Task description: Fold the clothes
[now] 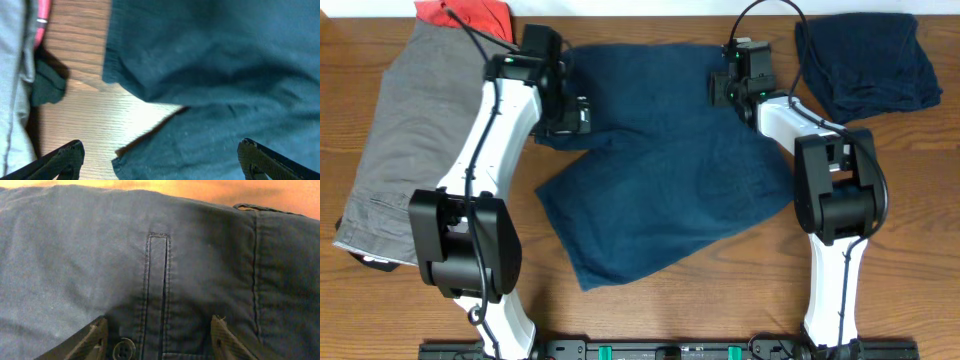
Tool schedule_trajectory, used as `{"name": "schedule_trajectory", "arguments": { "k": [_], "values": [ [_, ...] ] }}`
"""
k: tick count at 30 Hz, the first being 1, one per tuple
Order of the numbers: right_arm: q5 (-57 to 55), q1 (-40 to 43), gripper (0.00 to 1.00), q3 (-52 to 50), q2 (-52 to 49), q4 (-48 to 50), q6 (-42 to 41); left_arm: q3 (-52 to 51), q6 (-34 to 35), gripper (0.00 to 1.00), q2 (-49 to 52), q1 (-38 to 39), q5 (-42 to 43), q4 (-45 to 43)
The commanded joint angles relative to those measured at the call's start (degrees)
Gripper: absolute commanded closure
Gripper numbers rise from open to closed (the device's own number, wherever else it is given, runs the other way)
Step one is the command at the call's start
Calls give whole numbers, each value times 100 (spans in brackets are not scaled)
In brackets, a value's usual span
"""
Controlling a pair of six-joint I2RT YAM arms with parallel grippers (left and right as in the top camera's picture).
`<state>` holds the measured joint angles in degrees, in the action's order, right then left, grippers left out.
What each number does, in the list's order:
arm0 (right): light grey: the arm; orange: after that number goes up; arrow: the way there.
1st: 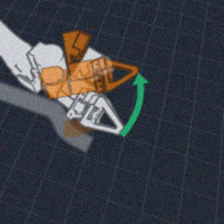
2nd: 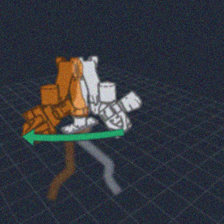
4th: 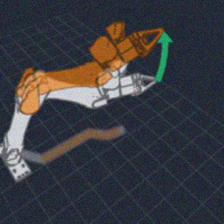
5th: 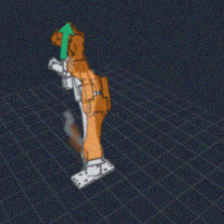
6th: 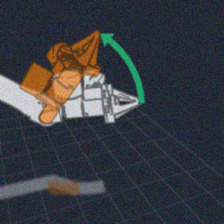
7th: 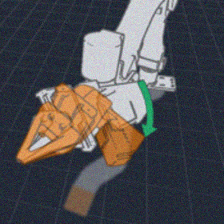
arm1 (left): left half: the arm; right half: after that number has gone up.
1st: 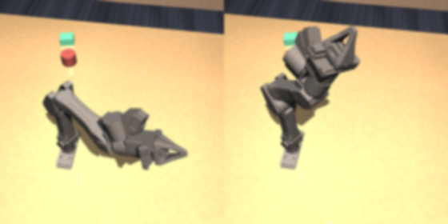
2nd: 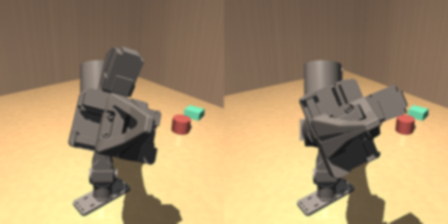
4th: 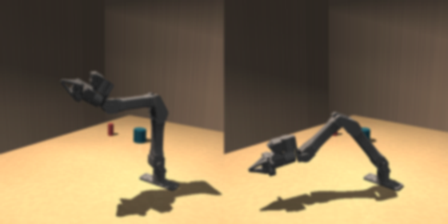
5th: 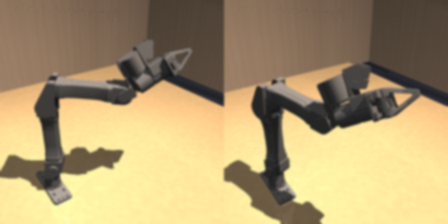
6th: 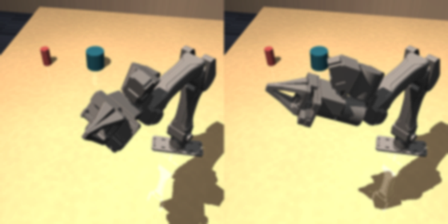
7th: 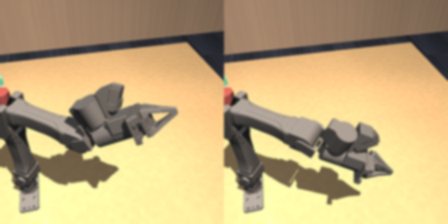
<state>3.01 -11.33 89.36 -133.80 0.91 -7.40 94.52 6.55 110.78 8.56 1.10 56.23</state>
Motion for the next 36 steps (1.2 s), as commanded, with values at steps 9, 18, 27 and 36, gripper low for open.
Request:
{"name": "schedule_trajectory", "arguments": {
  "k": [9, 18, 27, 36],
  "values": [
    [-20, -31, 2, -83, -507, -39, -20, -52, -140, 1, -76, 149, -26, -79],
    [-15, 2, 1, -74, 2006, -1943, -20, -52, 114, 1, -800, 151, -26, 92],
    [20, 31, 1, -76, 4468, -4439, 173, -118, 476, 1, -1486, 151, -24, 1366],
    [22, 50, 5, -109, 4767, -6015, 13, -2111, 625, 1, -1486, 151, -17, -140]
  ]
}}
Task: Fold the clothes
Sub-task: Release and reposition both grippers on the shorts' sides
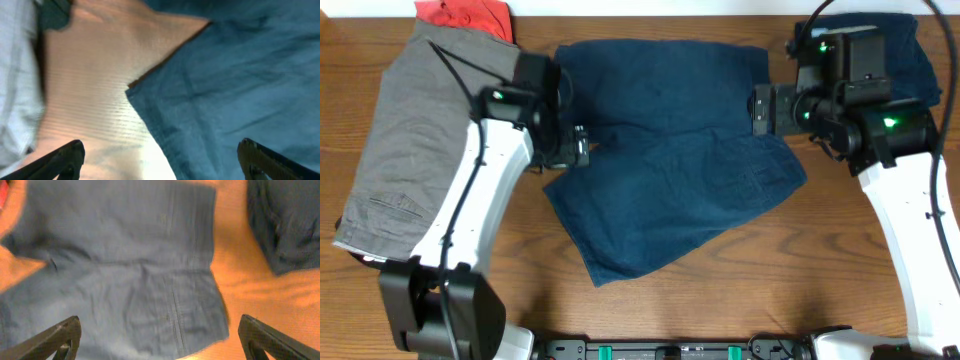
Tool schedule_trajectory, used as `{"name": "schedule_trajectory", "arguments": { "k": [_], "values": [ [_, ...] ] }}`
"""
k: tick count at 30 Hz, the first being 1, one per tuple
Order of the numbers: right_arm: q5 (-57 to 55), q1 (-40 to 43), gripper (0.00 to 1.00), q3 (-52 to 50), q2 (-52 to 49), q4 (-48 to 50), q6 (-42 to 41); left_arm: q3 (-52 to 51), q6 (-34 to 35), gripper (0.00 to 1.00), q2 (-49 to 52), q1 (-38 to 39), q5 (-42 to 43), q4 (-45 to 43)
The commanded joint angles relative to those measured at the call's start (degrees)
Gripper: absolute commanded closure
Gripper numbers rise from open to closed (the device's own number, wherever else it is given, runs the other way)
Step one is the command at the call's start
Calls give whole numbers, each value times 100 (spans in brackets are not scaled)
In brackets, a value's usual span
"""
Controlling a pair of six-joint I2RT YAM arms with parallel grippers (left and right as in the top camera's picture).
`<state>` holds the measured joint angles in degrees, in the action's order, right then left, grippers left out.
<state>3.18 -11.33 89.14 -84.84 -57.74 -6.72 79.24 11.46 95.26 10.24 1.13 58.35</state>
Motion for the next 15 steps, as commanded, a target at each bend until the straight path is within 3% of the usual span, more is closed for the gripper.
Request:
{"name": "schedule_trajectory", "arguments": {
  "k": [1, 8, 15],
  "values": [
    [4, 50, 8, -87, -142, -219, -55, -809, 133, 1, 66, -17, -22, -625],
    [11, 37, 12, -105, -192, -295, -269, -1934, 127, 5, 79, -20, -33, -2149],
    [26, 37, 15, -136, -262, -304, -267, -2769, 129, 31, 114, -31, -81, -3265]
  ]
}}
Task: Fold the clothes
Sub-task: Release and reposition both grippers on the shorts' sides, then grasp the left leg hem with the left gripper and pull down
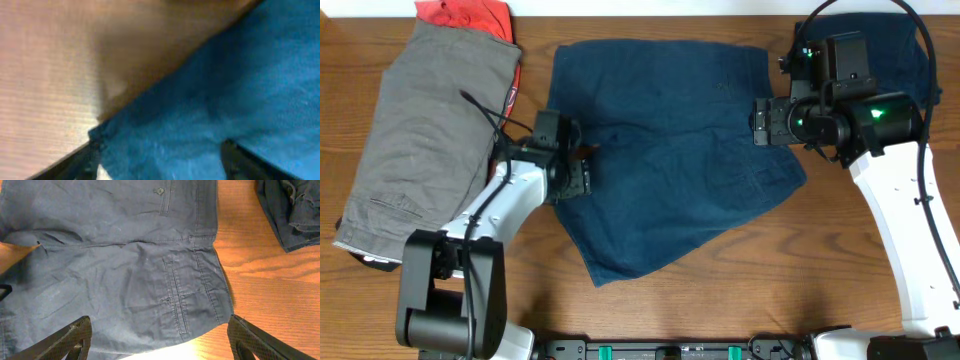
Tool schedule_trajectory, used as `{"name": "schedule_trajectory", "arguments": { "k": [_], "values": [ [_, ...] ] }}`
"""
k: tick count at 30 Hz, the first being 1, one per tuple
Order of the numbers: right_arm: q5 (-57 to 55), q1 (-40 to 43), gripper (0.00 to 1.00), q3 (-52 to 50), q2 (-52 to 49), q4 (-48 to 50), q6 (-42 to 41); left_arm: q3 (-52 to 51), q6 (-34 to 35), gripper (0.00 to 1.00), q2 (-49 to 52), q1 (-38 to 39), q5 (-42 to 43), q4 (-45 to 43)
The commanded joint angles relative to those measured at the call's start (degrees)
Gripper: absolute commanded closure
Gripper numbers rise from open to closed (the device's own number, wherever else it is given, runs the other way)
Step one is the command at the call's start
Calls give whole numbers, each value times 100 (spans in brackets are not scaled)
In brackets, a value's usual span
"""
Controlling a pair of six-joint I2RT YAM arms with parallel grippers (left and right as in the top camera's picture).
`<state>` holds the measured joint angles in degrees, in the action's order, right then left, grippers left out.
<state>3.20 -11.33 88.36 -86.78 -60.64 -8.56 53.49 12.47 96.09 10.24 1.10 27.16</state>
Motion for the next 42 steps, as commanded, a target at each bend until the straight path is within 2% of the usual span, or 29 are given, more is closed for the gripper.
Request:
{"name": "schedule_trajectory", "arguments": {
  "k": [1, 6, 14, 17, 27, 32, 38, 42],
  "values": [
    [24, 37, 16, -68, -68, -7, -83, -249, 31, 32, 31, -33, -98, -223],
    [24, 37, 16, -107, -85, 28, -85, -282, 33, 42, 101, -81, -376, -306],
    [24, 37, 16, -116, -98, 26, -83, -282, 33, 59, 595, -337, -372, -376],
    [24, 37, 16, -116, -98, 28, -83, -282, 28, 62, 702, -433, -376, -509],
    [24, 39, 16, -385, -98, 170, -85, -280, -20, 62, 706, -719, -1115, -1469],
    [24, 39, 16, -568, -98, 216, -216, -151, -299, 62, 662, -938, -1150, -1320],
    [24, 39, 16, -597, -98, 221, -439, 319, -297, 61, 186, -1200, -1021, -599],
    [31, 39, 16, -586, -87, 201, -673, 588, -295, 33, -452, -1169, -601, 160]
  ]
}}
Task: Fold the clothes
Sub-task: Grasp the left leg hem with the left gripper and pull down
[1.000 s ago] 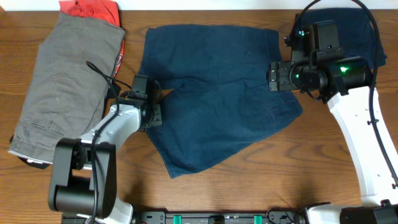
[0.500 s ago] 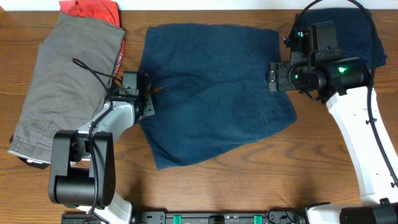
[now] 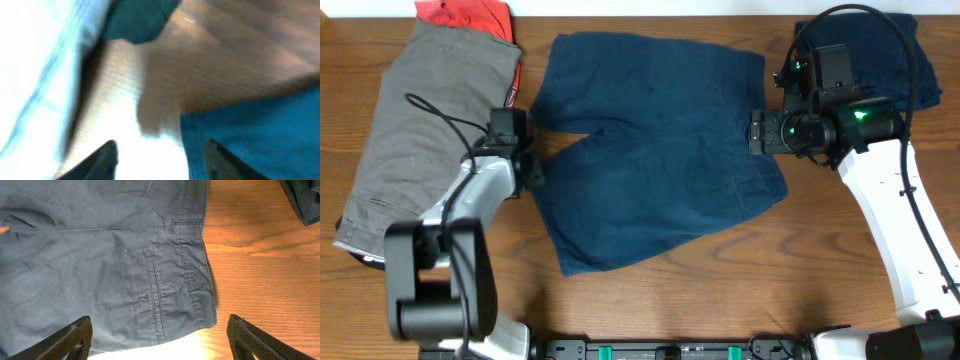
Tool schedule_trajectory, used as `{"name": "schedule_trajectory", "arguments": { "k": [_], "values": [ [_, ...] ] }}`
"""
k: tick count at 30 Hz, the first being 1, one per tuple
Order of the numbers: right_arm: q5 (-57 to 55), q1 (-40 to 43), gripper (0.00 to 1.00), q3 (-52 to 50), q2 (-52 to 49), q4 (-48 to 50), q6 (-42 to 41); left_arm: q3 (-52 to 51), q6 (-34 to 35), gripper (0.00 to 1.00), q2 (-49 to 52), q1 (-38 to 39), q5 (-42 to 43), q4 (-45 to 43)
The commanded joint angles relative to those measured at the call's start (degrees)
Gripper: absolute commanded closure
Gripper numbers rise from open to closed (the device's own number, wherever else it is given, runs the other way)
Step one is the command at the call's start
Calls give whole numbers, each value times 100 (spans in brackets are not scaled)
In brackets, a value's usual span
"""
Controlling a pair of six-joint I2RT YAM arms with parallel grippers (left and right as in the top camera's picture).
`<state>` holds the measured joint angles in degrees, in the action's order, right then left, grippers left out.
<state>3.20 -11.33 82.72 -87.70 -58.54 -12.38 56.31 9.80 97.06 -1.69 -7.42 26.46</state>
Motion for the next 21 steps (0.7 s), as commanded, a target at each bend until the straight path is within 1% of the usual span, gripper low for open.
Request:
{"name": "schedule_trajectory", "arguments": {
  "k": [1, 2, 4, 7, 10, 11, 12, 13, 15, 16, 18, 20, 21],
  "values": [
    [33, 39, 15, -22, 17, -44, -358, 330, -28, 28, -737, 28, 428, 409],
    [55, 39, 15, -22, 42, -79, -400, 334, -26, 22, -931, 39, 610, 568],
    [94, 42, 14, -22, 96, -142, -487, 334, -2, 17, -1331, 44, 933, 874],
    [96, 42, 12, -22, 175, -170, -638, 334, 153, 15, -1869, 44, 1403, 1093],
    [136, 39, 10, -22, 197, -166, -695, 332, 304, 14, -2308, 44, 2098, 1134],
    [144, 39, 8, -24, 195, -175, -695, 332, 299, 14, -2424, 44, 2413, 1178],
    [186, 39, 7, -24, 192, -210, -691, 332, 291, 6, -2514, 44, 2599, 1252],
    [247, 39, 5, -24, 192, -251, -688, 332, 295, 1, -2581, 44, 2608, 1279],
    [308, 39, 4, -24, 192, -389, -608, 332, 299, 0, -2640, 44, 2673, 1276],
    [304, 39, 3, -24, 192, -474, -577, 332, 295, 2, -2640, 44, 2745, 1279],
    [258, 46, 3, -24, 192, -678, -588, 332, 299, 2, -2610, 44, 2798, 1388],
    [251, 44, 3, -26, 195, -826, -688, 328, 367, 5, -2559, 44, 2789, 1661],
    [175, 46, 3, -39, 192, -901, -881, 326, 546, 6, -2520, 44, 2769, 1886]
  ]
}}
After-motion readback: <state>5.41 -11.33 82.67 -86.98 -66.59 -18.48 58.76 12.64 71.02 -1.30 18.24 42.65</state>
